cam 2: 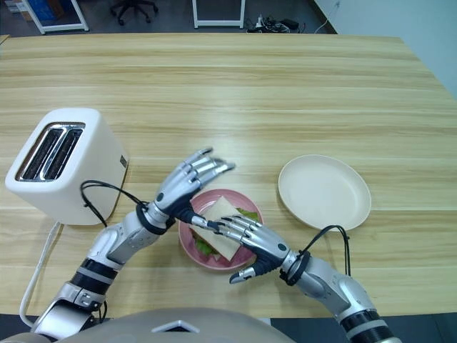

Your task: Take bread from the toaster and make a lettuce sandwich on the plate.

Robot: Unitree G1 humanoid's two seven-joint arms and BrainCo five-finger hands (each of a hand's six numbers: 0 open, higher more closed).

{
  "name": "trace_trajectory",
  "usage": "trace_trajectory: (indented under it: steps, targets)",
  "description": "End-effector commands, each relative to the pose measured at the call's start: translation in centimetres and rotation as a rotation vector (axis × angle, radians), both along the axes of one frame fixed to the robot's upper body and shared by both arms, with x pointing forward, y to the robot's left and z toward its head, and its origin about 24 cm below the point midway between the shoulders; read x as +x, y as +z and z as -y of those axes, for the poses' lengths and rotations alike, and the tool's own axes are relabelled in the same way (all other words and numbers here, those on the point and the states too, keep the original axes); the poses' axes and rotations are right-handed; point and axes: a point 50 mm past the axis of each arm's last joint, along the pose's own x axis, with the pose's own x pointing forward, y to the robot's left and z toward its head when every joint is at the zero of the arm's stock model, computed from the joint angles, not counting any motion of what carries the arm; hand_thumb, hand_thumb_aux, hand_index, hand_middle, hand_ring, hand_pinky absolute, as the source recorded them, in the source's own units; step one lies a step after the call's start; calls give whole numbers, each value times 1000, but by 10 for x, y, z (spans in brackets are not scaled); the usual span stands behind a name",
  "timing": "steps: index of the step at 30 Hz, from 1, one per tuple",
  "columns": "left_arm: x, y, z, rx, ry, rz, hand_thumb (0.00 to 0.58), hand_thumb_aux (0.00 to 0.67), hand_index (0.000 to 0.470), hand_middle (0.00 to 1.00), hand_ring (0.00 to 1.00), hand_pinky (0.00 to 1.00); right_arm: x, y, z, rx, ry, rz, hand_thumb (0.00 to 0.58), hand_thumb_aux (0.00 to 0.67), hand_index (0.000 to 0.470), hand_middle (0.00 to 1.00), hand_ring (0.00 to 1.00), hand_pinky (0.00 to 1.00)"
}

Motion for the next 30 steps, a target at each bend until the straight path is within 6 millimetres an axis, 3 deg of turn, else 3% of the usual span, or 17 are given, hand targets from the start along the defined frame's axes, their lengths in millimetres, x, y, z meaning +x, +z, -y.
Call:
trace_trajectory:
  steps: [1,4,9,12,15,18,23,30]
  targets:
    - [-10,3,-10,-62,23,84,0,0,0,0,0,0,-5,-37,13,-216,-53,-127,0,0,0,0,0,0]
    - [-21,-3,-24,-117,-5,40,0,0,0,0,0,0,12,-33,5,-143,-101,-30,0,0,0,0,0,0]
    - [-45,-35,-54,-167,-53,-281,0,0,0,0,0,0,28,12,-18,335,-180,267,0,0,0,0,0,0]
    - [-61,-51,-68,-129,-69,-438,0,0,0,0,0,0,32,40,-16,541,-245,407,0,0,0,0,0,0]
    - [-70,-63,-75,-65,-56,-533,0,0,0,0,0,0,30,56,-8,627,-287,473,0,0,0,0,0,0]
    - [-77,-75,-77,10,-51,-606,0,0,0,0,0,0,14,56,5,552,-234,409,0,0,0,0,0,0]
    - [-81,-76,-76,15,-62,-619,0,0,0,0,0,0,-33,32,27,246,-34,46,0,0,0,0,0,0]
    - [-85,-78,-78,82,-102,-637,0,0,0,0,0,0,-40,24,29,115,18,-65,0,0,0,0,0,0]
